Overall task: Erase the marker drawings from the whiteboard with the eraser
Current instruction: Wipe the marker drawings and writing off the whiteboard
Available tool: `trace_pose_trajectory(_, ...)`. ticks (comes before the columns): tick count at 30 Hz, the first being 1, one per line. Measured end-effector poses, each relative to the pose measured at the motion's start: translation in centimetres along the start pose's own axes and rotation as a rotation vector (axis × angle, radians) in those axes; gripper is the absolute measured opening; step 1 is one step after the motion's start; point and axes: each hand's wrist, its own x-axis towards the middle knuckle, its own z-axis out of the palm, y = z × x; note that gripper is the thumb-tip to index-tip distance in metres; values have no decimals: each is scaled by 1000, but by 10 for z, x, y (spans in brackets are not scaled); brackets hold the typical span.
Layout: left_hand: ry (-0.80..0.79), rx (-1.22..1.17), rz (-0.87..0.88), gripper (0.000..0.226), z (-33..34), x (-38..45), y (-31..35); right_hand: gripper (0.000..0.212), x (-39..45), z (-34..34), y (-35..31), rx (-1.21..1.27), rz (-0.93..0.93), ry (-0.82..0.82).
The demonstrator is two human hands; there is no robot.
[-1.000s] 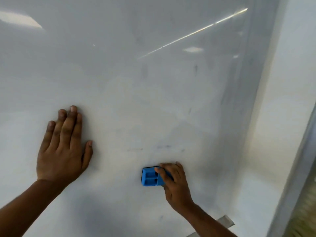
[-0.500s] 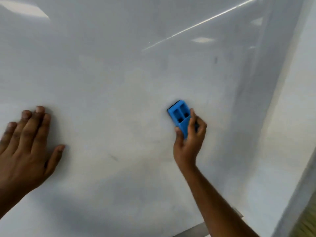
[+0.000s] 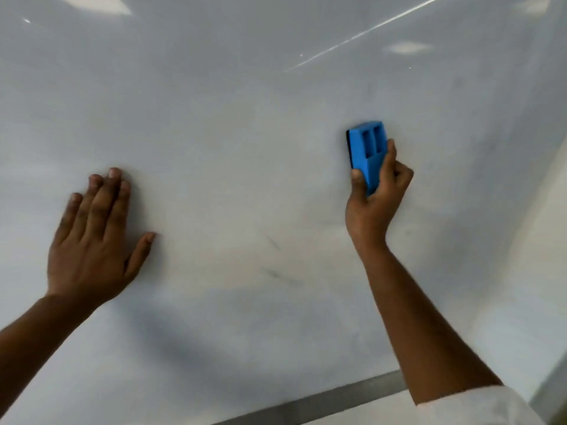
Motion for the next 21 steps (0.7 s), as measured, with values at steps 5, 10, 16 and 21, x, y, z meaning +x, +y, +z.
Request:
trace_pose_trajectory(5, -28, -6, -14, 85, -5, -16, -31, 58, -45, 32, -29, -80, -250, -114)
trace_pose_trajectory(10, -10, -43, -56, 83, 2, -22, -22, 36, -263, 25, -3, -98, -356, -472)
trace_pose_trajectory(16, -22, -65, 8, 86, -3, -23, -40, 28, -223, -2, 4, -116, -440, -627)
trace_pose_trajectory(21, -24, -78, -11, 87, -10, -54, -69, 55, -76, -22, 19, -219, -192, -219)
